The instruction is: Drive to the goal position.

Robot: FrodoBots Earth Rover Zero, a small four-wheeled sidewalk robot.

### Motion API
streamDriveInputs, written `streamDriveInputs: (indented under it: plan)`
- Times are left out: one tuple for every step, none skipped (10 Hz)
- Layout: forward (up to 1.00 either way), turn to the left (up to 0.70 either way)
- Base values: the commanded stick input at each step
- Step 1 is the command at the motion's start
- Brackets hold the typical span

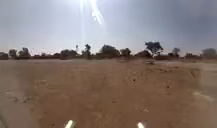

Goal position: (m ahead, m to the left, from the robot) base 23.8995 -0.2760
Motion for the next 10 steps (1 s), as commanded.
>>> streamDriveInputs:
  plan:
    - [0.50, 0.00]
    - [0.50, 0.00]
    - [0.50, 0.00]
    - [0.50, 0.00]
    - [0.50, 0.00]
    - [0.50, 0.00]
    - [0.50, 0.00]
    - [0.50, 0.00]
    - [0.50, 0.00]
    - [0.50, 0.00]
